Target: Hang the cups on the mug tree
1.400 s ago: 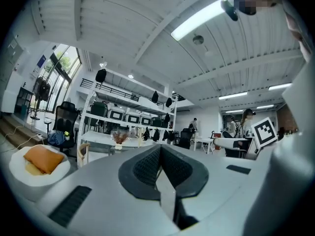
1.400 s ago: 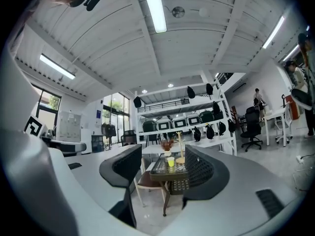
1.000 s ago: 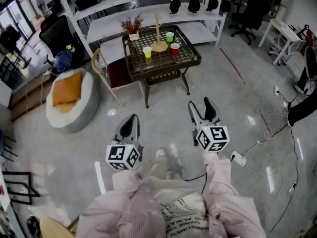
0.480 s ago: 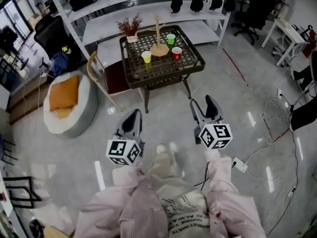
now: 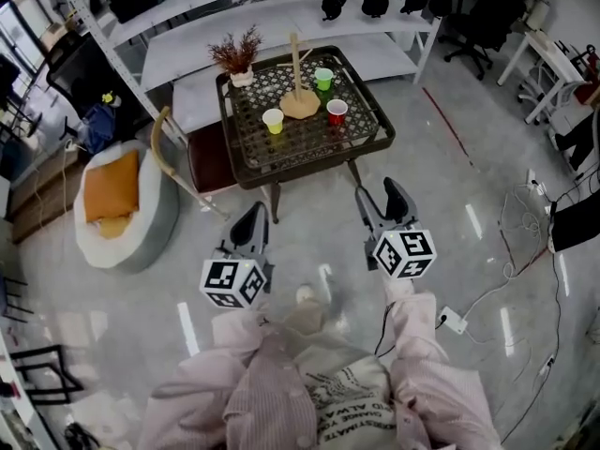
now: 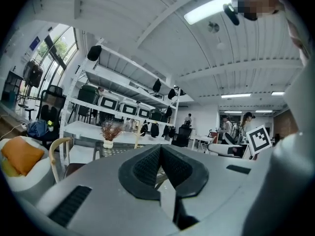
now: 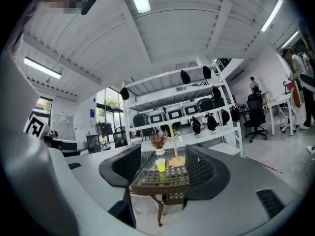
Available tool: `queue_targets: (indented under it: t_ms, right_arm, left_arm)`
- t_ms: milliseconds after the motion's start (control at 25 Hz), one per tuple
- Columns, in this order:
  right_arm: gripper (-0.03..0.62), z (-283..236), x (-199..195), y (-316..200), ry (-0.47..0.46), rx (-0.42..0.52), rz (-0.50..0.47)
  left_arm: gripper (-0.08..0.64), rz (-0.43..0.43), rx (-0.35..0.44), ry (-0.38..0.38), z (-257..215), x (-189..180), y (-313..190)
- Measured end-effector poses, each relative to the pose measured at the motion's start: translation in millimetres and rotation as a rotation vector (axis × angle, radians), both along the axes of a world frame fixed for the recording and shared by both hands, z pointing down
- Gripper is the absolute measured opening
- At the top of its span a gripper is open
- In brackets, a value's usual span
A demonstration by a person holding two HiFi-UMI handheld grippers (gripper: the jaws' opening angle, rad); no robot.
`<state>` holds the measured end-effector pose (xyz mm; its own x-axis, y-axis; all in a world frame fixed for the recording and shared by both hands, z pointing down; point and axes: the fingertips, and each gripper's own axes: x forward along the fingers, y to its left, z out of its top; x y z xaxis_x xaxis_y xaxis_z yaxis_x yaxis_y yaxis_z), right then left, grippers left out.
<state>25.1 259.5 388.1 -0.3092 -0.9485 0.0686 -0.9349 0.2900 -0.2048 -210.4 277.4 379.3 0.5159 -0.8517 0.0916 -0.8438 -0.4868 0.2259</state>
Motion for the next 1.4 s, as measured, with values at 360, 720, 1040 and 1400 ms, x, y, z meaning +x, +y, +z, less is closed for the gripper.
queue_targets:
  t_ms: [360, 720, 1040, 1400]
  right_arm:
    - [0.249, 12, -8, -59, -0.066, -0.010, -0.013]
    - [0.249, 26, -25, -100, -0.007, -0.056, -0.083]
    - [0.250, 44, -44, -179, 0.023, -0.070, -0.185]
    - [0.250, 79, -73, -264, 0.064, -0.137, -0.372]
  left_arm:
    - [-0.002, -0.002, -0.013, 0.002, 11, -5, -61]
    - [-0.002, -0.026, -0.071, 0.009, 29, -14, -89]
    - [-0.002, -0.099, -0.121, 0.022, 48, -28, -153]
    - [-0.002, -0.165, -0.210, 0.064, 76, -20, -227]
